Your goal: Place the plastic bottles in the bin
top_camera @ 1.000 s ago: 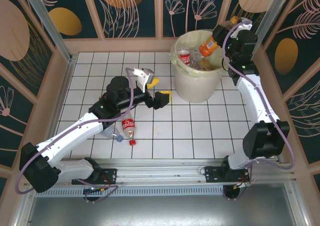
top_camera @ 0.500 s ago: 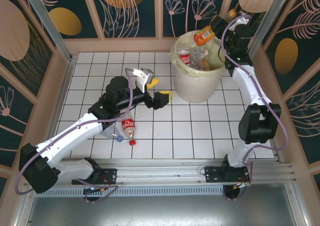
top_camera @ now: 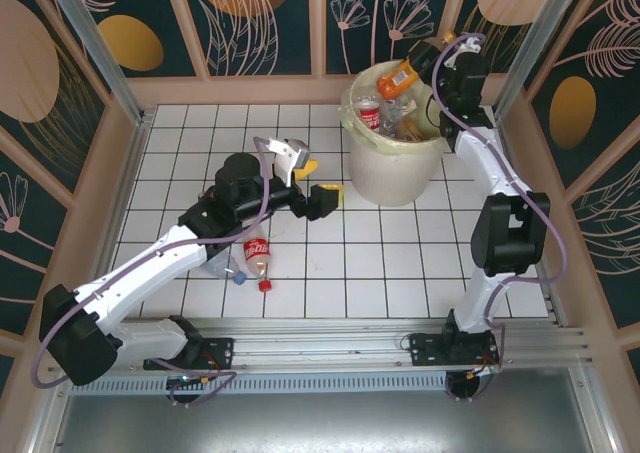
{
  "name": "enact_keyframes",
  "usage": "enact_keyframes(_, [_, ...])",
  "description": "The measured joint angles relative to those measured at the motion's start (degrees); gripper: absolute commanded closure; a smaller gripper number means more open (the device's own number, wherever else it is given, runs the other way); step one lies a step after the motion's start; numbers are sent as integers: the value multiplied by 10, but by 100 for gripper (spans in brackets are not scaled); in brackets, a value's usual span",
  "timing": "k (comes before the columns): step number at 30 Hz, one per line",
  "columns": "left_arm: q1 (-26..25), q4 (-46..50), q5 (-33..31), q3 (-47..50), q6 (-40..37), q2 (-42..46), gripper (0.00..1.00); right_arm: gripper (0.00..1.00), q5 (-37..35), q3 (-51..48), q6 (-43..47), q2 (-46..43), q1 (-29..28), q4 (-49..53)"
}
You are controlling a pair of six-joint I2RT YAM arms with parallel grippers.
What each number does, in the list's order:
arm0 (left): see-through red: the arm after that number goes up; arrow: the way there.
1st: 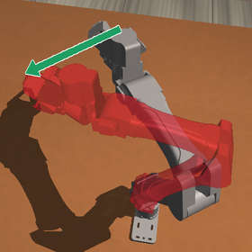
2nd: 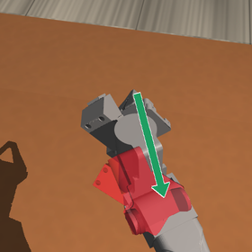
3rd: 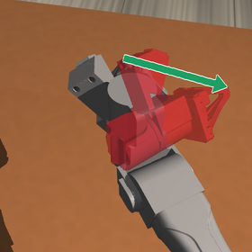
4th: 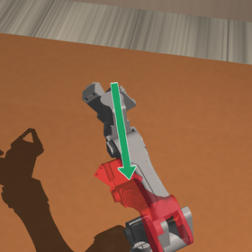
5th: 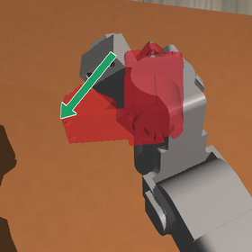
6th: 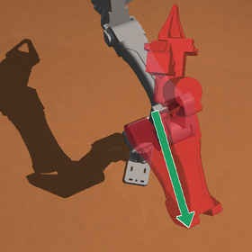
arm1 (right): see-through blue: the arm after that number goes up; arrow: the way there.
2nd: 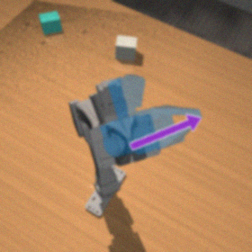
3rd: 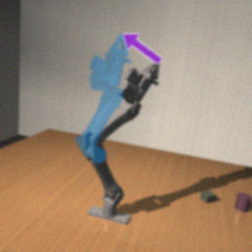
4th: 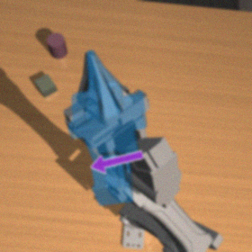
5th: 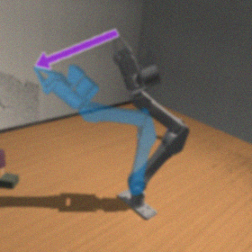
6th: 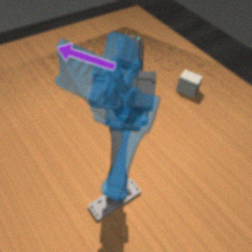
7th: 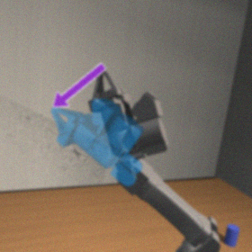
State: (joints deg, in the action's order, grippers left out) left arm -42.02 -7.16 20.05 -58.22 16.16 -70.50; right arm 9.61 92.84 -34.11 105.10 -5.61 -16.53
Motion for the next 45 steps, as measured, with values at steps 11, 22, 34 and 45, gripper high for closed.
enact_keyframes(11, [0,2,0,0,0,-10,1,33,1,40,-7,35,-28,63])
enact_keyframes(22, [0,4,-11,0,0,-7,1,16,-25,73,19,34,-27,160])
enact_keyframes(34, [0,5,-13,9,0,12,1,20,-87,80,89,-62,24,233])
enact_keyframes(45, [0,9,-32,10,0,13,1,37,-17,99,128,-60,37,243])
